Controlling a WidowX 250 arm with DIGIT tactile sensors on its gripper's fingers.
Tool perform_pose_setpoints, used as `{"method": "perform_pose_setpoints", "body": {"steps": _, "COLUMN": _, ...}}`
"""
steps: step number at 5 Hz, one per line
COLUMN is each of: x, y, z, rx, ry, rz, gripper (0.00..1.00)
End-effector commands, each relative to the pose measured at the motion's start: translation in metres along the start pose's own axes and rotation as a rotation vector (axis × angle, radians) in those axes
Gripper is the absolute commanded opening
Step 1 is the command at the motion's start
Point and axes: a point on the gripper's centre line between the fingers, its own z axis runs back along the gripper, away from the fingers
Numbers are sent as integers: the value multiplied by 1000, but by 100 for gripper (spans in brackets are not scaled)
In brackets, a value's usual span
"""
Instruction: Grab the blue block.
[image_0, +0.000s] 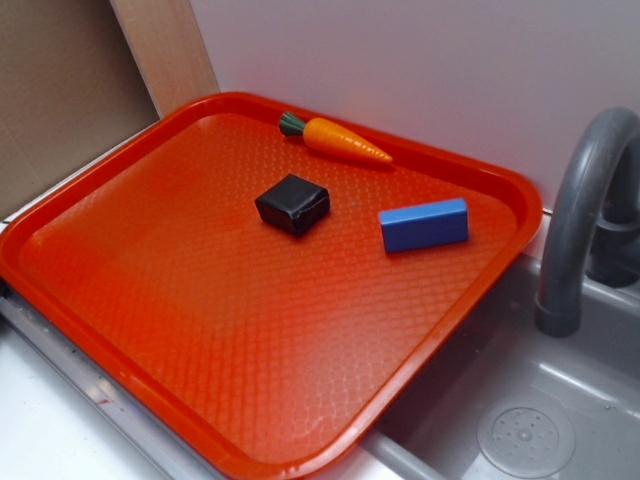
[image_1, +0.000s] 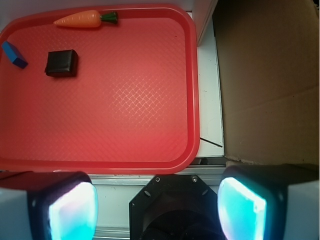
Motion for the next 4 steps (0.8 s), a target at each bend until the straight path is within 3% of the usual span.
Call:
{"method": "perform_pose_setpoints", "body": {"steps": 1, "x": 0, "y": 0, "z": 0, "rx": 0, "ry": 0, "rz": 0, "gripper": 100}}
{"method": "perform_pose_setpoints", "body": {"steps": 3, "x": 35, "y": -71, "z": -17, "rx": -26, "ry": -113, "rz": -344, "gripper": 100}}
{"method": "perform_pose_setpoints", "body": {"steps": 4, "x": 63, "y": -118, "z": -29, "rx": -4, "ry": -165, "rz": -464, "gripper": 100}}
